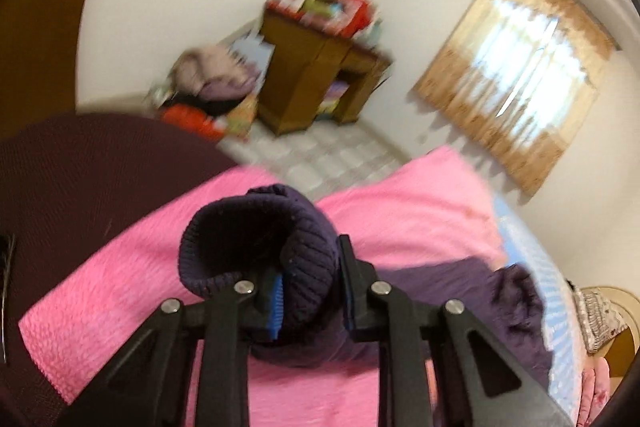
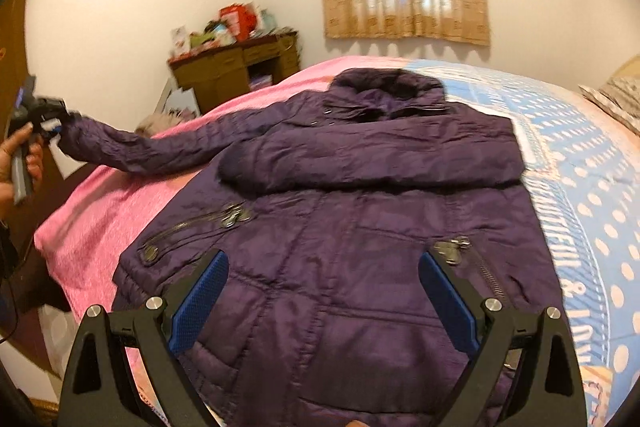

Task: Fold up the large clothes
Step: 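Lift the sleeve with the left gripper, lay it across the jacket body, release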

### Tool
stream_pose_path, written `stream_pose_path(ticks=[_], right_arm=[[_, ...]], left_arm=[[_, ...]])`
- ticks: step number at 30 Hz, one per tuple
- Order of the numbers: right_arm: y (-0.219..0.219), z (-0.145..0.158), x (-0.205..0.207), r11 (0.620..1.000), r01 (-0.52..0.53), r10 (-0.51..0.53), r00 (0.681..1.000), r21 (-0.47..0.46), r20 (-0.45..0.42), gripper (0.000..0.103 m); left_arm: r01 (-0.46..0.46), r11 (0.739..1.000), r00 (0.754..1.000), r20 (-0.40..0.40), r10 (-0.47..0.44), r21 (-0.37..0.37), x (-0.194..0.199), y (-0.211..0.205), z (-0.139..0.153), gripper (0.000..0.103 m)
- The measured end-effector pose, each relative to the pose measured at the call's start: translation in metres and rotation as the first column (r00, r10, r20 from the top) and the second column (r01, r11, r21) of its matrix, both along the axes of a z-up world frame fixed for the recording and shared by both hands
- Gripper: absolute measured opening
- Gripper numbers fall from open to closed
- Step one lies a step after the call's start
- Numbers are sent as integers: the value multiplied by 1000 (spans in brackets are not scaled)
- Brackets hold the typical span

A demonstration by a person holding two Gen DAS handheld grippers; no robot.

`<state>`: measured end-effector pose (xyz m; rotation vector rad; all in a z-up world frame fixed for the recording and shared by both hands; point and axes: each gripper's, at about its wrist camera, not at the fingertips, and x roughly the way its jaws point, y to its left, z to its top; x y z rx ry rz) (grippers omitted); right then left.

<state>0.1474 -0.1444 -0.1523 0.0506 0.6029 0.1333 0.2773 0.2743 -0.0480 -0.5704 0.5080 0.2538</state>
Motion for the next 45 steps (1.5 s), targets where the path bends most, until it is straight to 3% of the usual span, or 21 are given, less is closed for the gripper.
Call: stream_pose_path(ticks=[6, 11, 15, 19, 21, 22, 23, 24, 26, 28, 30, 31, 33, 36, 38, 40, 42, 45], right_arm=[[-35, -1, -9, 995, 81, -82, 997, 57, 12, 96], [-61, -1, -21, 987, 130, -135, 990, 96, 43, 96], [-90, 0, -35, 970, 216, -225, 972, 115, 69, 96], [-120, -7, -43, 945, 306, -313, 949, 118, 46, 96], [-128, -12, -46, 939, 326, -331, 943, 112, 30, 96], [-132, -15, -48, 935, 339, -342, 939, 102, 22, 96], [-134, -18, -49, 934, 345, -348, 937, 95, 18, 96], [-137, -20, -51, 931, 353, -356, 934, 87, 15, 96], [-143, -24, -52, 926, 370, -371, 929, 77, 4, 96], [-150, -27, -50, 921, 382, -382, 924, 83, -16, 96], [-154, -24, -43, 925, 369, -368, 929, 95, -30, 96], [-154, -22, -41, 929, 358, -356, 934, 91, -32, 96], [-153, -13, -30, 942, 325, -323, 946, 86, -31, 96], [-147, 12, -7, 950, 301, -301, 953, 86, -14, 96], [-138, 31, 17, 952, 301, -302, 953, 60, 3, 96], [-127, 46, 48, 950, 309, -310, 951, 46, 6, 96], [-115, 53, 79, 940, 339, -338, 941, 47, -20, 96], [-92, 43, 125, 925, 379, -379, 922, -16, -77, 95]], left_arm=[[143, 981, 974, 157, -162, 128, 22, -76, 92, 19], [327, 915, 902, 210, -377, 238, 47, -182, 139, 18], [488, 809, 802, 197, -564, 328, 51, -284, 140, 18], [644, 663, 678, 117, -726, 382, 44, -391, 100, 19], [720, 574, 615, 24, -788, 390, 37, -444, 65, 37], [740, 539, 593, -14, -805, 402, 28, -462, 53, 40], [772, 487, 551, -50, -833, 409, 20, -478, 36, 45], [789, 454, 525, -70, -848, 413, 8, -484, 25, 60], [797, 407, 496, -97, -863, 446, -6, -490, 13, 76], [797, 377, 472, -97, -876, 473, -12, -477, 6, 76], [776, 382, 500, -119, -858, 503, -5, -467, 4, 86], [756, 397, 528, -126, -840, 520, 1, -457, 2, 90], [698, 442, 614, -154, -774, 564, 23, -432, -8, 96], [595, 531, 757, -200, -622, 604, 70, -382, -22, 96], [528, 577, 821, -202, -534, 623, 97, -352, -27, 96], [493, 626, 855, -206, -475, 604, 118, -327, -33, 96], [503, 665, 858, -225, -462, 552, 133, -311, -42, 96], [526, 690, 849, -271, -453, 496, 147, -310, -60, 96]])
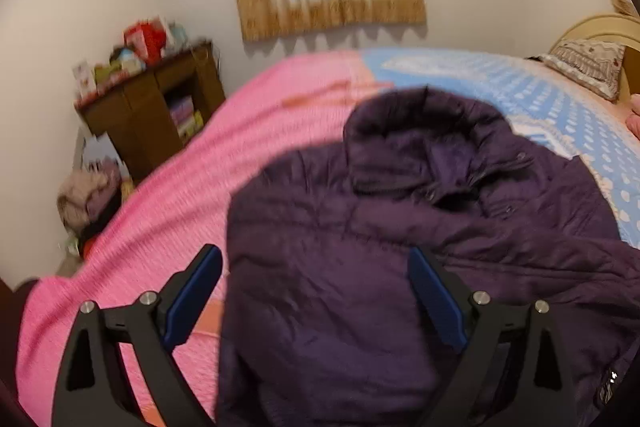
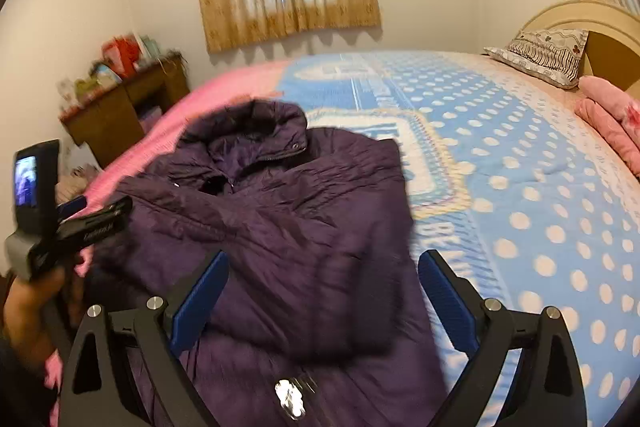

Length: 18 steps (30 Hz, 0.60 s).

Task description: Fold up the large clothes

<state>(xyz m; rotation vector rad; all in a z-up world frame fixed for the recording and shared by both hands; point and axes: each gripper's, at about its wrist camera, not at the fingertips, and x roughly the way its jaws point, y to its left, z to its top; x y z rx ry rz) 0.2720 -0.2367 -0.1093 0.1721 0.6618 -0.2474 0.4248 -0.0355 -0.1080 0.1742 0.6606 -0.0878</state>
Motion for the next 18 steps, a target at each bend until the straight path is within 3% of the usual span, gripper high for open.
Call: stream_pose_path(ticks=[3, 7, 13, 18], right_arm=[[16, -35, 33, 999, 22, -25, 994, -29, -104, 95], [12, -77, 41, 999, 30, -32, 982, -14, -184, 95], [9, -88, 46, 1000, 23, -24, 979, -11, -203, 95], [9, -91, 46, 1000, 22, -24, 978, -10, -205, 97]], left_arm=[[26, 999, 999, -42, -25, 20, -3, -12, -24, 99], [35, 997, 997, -76, -30, 64, -7, -19, -47, 103], [48, 998, 988, -147, -42, 37, -2, -19, -50, 103], [45, 998, 989, -142, -39, 40, -7, -22, -51, 103]])
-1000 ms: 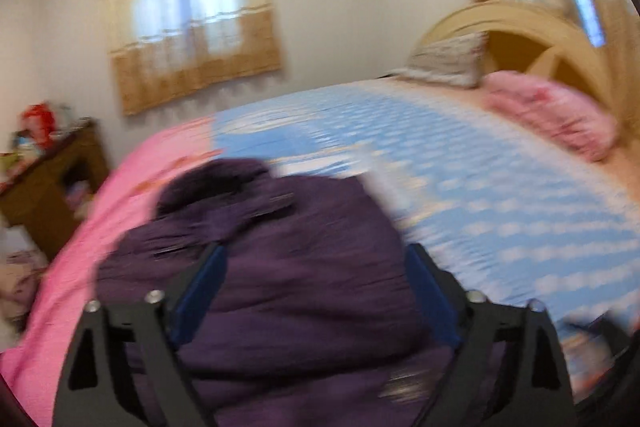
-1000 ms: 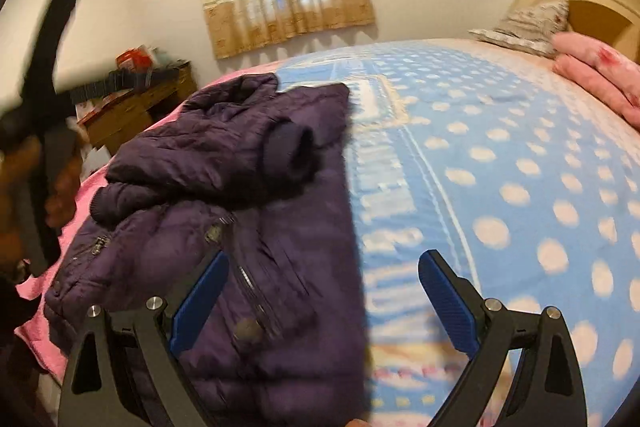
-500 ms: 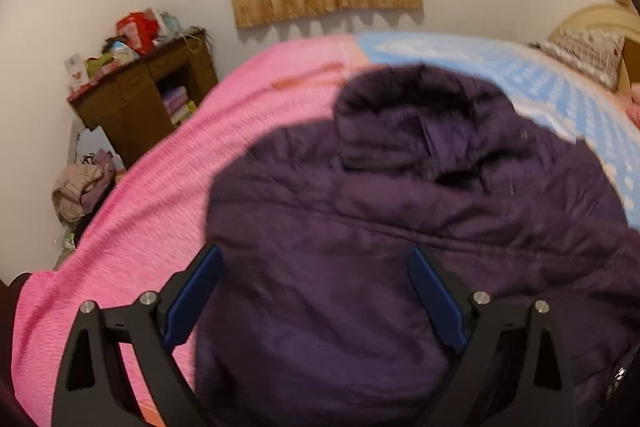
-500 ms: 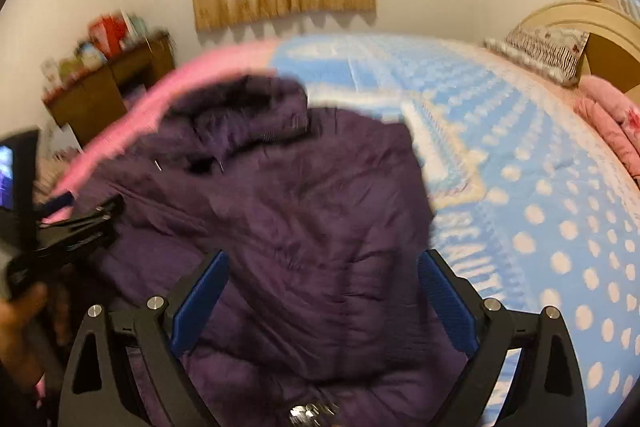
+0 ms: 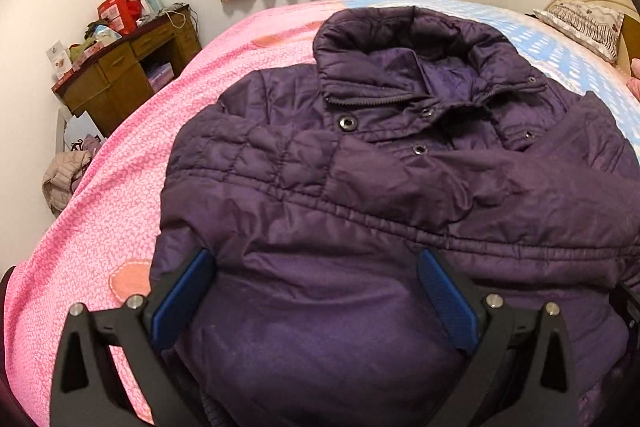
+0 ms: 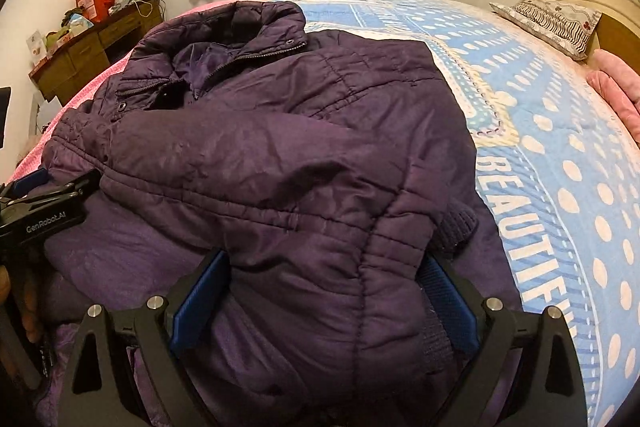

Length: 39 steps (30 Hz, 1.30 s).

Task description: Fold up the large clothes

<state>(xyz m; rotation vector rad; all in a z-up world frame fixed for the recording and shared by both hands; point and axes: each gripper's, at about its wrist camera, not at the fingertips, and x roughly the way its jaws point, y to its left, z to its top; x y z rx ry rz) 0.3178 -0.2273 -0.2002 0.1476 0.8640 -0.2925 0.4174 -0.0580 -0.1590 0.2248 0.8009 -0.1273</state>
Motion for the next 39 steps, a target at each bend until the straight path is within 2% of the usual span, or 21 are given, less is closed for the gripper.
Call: stream_pose_path(ticks=[15, 31, 39], right_arm=[[1, -5, 8, 1000, 5, -5, 1000, -8, -22, 100], [3, -6, 10, 1000, 5, -6, 1000, -20, -30, 101], [3, -8, 12, 1000, 4, -5, 999, -22, -38, 102]], left_arm=[[-7, 999, 1000, -24, 7, 36, 9, -8, -7, 103], [-5, 999, 1000, -21, 6, 38, 9, -8, -7, 103], [-13, 997, 1000, -18, 14, 76, 10, -17, -9, 103]])
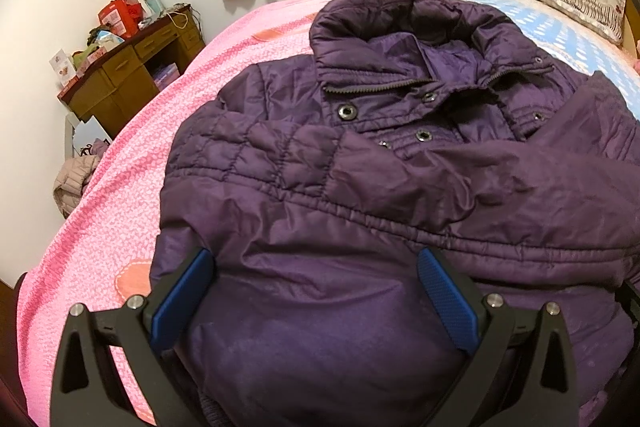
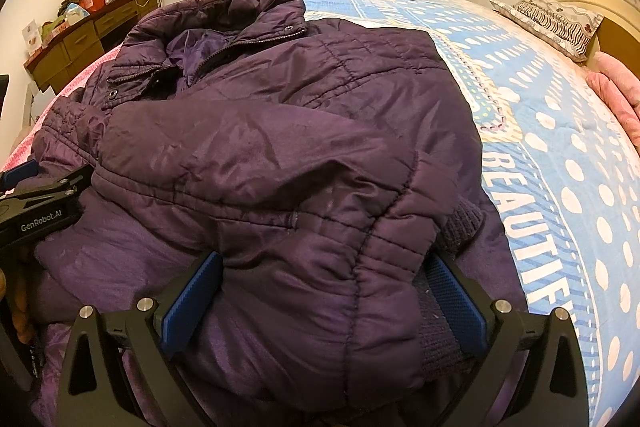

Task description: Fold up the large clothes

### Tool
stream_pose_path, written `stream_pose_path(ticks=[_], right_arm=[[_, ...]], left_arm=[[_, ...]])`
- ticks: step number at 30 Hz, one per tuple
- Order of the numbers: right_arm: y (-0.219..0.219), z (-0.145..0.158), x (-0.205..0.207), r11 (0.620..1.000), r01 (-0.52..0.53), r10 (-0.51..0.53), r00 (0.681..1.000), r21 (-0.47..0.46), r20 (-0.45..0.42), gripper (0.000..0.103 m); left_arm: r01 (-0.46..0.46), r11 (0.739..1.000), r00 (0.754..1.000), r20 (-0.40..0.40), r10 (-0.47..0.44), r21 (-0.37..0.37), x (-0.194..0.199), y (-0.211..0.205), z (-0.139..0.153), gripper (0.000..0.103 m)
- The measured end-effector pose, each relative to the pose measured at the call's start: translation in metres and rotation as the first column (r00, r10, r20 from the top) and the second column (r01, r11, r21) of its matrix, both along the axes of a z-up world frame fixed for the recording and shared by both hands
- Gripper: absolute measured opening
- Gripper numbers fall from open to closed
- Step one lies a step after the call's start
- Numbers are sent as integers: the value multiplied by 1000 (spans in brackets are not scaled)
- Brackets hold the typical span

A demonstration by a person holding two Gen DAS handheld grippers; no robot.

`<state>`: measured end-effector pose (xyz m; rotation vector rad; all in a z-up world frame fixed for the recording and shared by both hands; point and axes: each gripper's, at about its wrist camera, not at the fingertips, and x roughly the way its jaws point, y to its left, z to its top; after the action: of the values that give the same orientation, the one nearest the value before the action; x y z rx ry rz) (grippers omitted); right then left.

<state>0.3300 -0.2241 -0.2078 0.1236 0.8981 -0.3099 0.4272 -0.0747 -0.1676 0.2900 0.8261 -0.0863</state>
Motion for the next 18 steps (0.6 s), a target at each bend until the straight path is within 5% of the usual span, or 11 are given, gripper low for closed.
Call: stream_pose_path(ticks=[18], right_arm=[[2, -1, 3, 1000, 3, -4, 1000, -28, -13, 102]], left_arm=[[-10, 996, 1000, 30, 7, 88, -3, -12, -3, 103]])
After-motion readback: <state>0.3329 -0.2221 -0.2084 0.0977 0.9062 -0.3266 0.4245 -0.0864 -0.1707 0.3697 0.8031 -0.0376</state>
